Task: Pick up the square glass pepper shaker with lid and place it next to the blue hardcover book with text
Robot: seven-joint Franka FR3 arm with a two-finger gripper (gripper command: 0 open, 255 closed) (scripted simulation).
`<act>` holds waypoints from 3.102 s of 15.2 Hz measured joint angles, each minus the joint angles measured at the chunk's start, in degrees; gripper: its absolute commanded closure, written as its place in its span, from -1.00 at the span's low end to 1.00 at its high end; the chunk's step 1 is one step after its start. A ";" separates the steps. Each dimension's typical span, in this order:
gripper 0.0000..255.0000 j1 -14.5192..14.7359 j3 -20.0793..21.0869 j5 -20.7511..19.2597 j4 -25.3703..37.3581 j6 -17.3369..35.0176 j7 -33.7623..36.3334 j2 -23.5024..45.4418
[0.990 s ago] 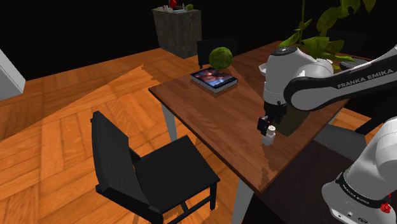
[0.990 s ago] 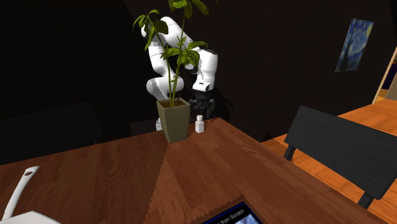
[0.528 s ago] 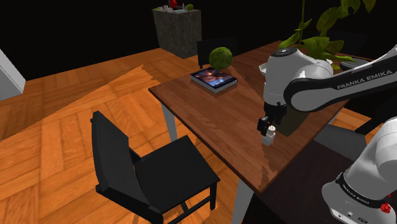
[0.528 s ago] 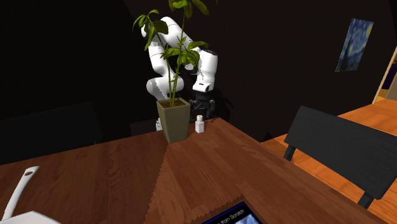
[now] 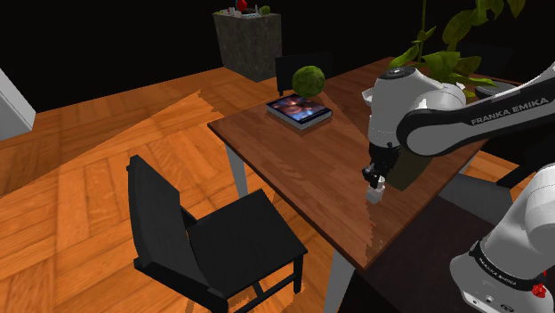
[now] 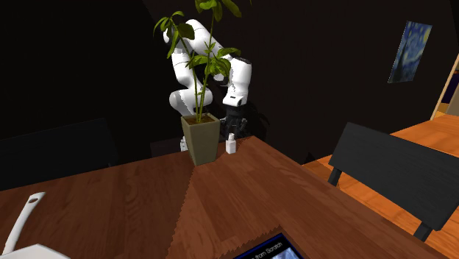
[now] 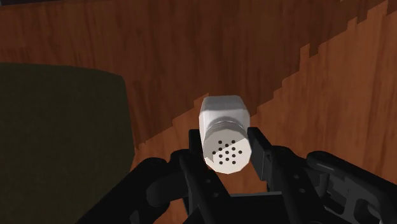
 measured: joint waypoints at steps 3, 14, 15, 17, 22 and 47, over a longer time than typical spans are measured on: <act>1.00 0.05 0.01 0.06 0.28 -0.51 0.00 -0.22; 1.00 0.24 -0.69 0.32 5.51 -9.98 -1.08 -4.52; 1.00 0.24 -0.74 0.32 6.15 -10.88 -1.16 -4.78; 1.00 0.16 -0.98 0.25 7.35 -12.67 -1.48 -5.40; 1.00 0.22 -1.11 0.31 10.43 -16.77 -1.71 -6.42; 1.00 -4.66 -6.96 -4.66 36.66 -19.43 -9.58 16.53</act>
